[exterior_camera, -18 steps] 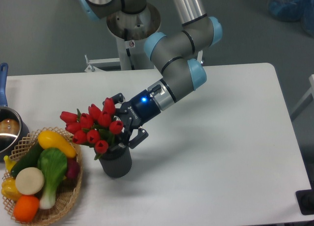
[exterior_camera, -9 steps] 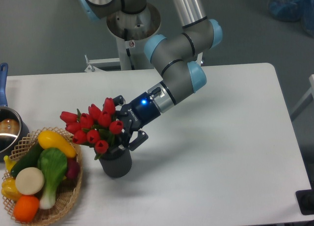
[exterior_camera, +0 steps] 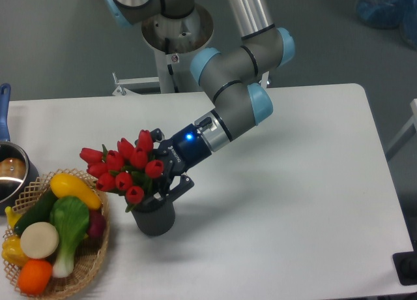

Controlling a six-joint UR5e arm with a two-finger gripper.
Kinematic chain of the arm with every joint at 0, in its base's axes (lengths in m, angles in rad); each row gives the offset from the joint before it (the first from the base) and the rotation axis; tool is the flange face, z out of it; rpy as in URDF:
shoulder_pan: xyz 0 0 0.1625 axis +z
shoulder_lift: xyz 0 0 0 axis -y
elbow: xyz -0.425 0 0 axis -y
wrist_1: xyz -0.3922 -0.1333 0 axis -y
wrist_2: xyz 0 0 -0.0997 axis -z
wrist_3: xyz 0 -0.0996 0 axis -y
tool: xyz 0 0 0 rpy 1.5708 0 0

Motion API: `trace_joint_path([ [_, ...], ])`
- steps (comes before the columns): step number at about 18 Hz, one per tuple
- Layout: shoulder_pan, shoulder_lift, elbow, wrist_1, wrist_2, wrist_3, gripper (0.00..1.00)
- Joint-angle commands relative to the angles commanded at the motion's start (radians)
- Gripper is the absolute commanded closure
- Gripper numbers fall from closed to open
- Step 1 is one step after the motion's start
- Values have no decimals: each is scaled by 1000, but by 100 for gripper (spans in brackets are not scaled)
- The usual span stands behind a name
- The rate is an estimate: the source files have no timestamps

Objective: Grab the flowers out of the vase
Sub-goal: 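Close the gripper on the bunch of tulip stems, then lift the gripped tulips upward, drawing the stems out of the vase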

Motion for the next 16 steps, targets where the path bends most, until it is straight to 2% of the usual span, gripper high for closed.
trace_joint_path([
  [4,0,-3,6,0,0,0,38],
  [8,5,-2,6,0,-2,11,42],
  [10,6,-2,6,0,-2,12,51],
  [16,9,0,6,0,-3,12,57],
])
